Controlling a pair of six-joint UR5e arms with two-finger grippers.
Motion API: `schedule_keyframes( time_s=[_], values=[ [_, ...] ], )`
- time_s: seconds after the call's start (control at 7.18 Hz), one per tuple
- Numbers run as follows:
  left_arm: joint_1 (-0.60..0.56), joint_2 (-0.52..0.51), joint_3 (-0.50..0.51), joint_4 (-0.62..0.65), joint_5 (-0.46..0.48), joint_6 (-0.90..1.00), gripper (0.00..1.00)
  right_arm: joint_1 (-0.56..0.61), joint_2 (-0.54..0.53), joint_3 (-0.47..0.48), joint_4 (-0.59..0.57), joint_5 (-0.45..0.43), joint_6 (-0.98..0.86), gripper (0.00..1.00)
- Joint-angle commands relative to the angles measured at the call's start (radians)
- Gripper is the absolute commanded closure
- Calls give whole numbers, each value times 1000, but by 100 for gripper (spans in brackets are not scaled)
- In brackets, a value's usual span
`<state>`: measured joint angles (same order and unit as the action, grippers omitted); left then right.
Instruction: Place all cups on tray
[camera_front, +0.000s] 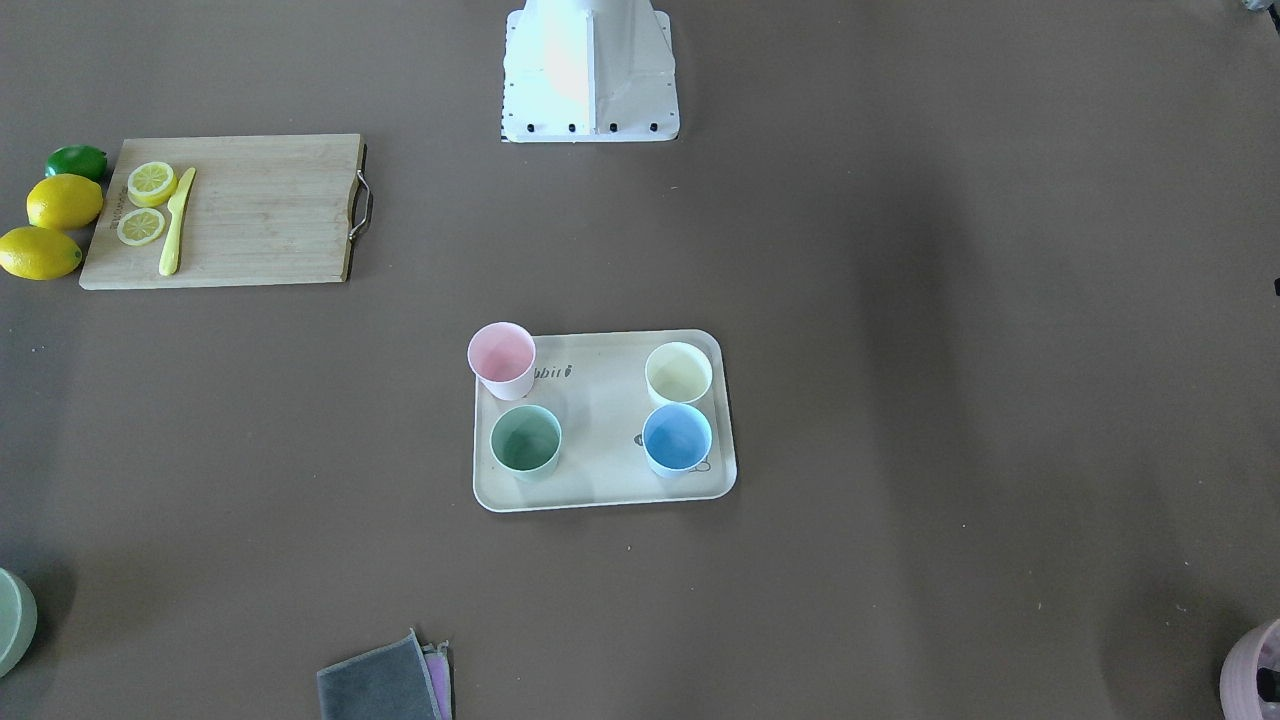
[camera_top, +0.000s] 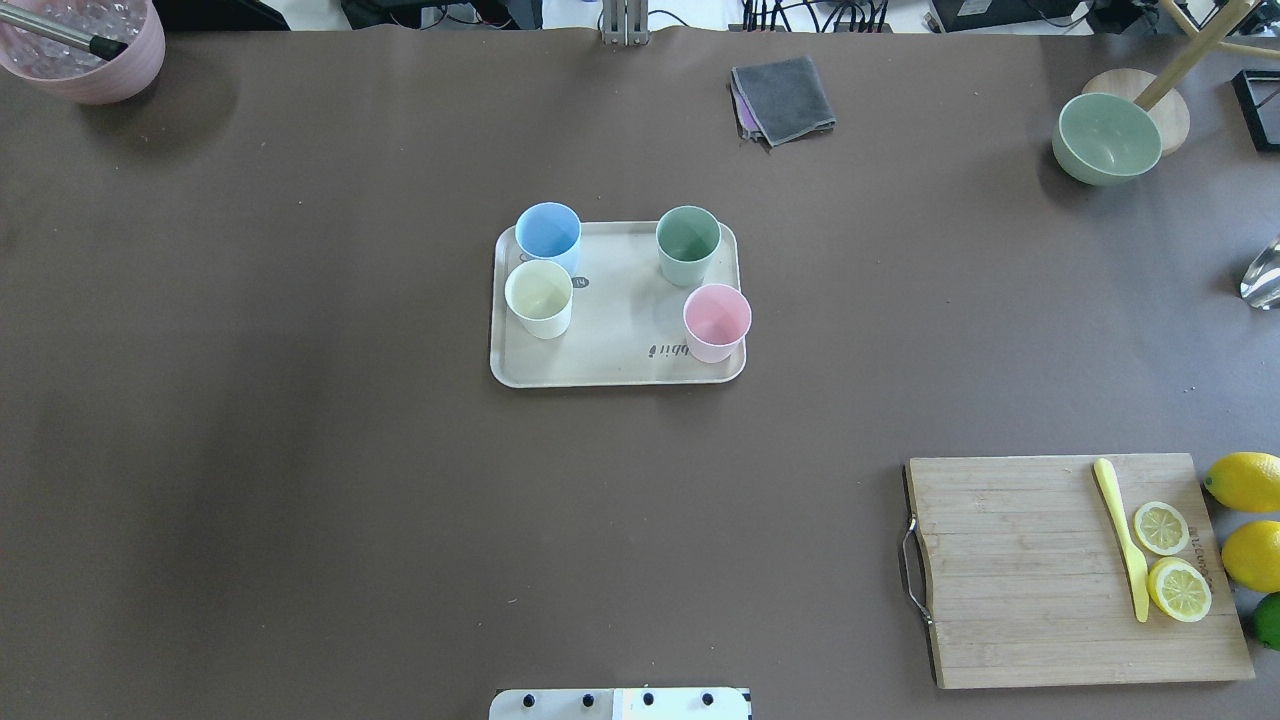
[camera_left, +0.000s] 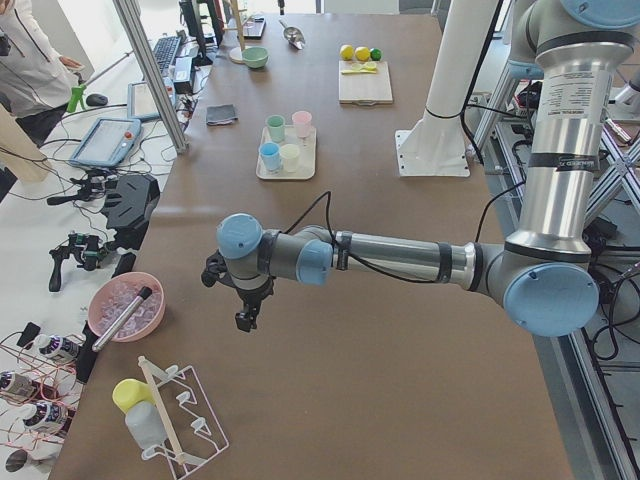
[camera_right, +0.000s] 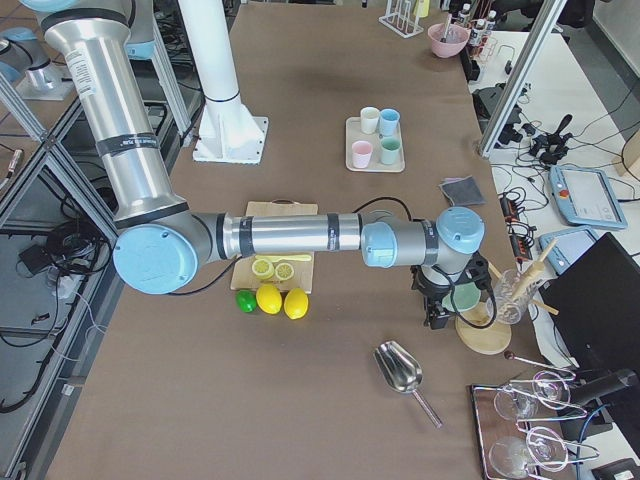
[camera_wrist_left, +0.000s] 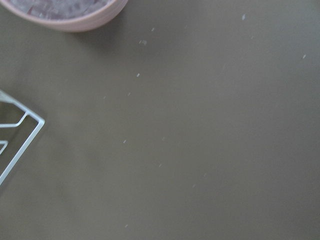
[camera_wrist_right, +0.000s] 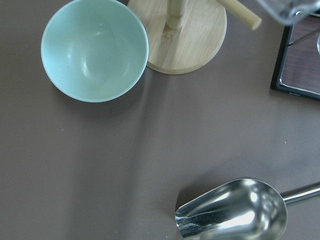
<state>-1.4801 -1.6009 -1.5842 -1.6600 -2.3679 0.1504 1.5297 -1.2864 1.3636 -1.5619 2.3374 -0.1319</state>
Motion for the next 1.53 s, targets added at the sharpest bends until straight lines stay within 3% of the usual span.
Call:
schedule_keyframes(
  time_s=[0.0,1.39],
  values=[
    [-2,12,-17,-7,-2,6,2,21,-47,55,-23,2,26,0],
    [-2,-8,-60,-4,10,11,2,7,-65,63,-20,-26,14,0]
  ],
)
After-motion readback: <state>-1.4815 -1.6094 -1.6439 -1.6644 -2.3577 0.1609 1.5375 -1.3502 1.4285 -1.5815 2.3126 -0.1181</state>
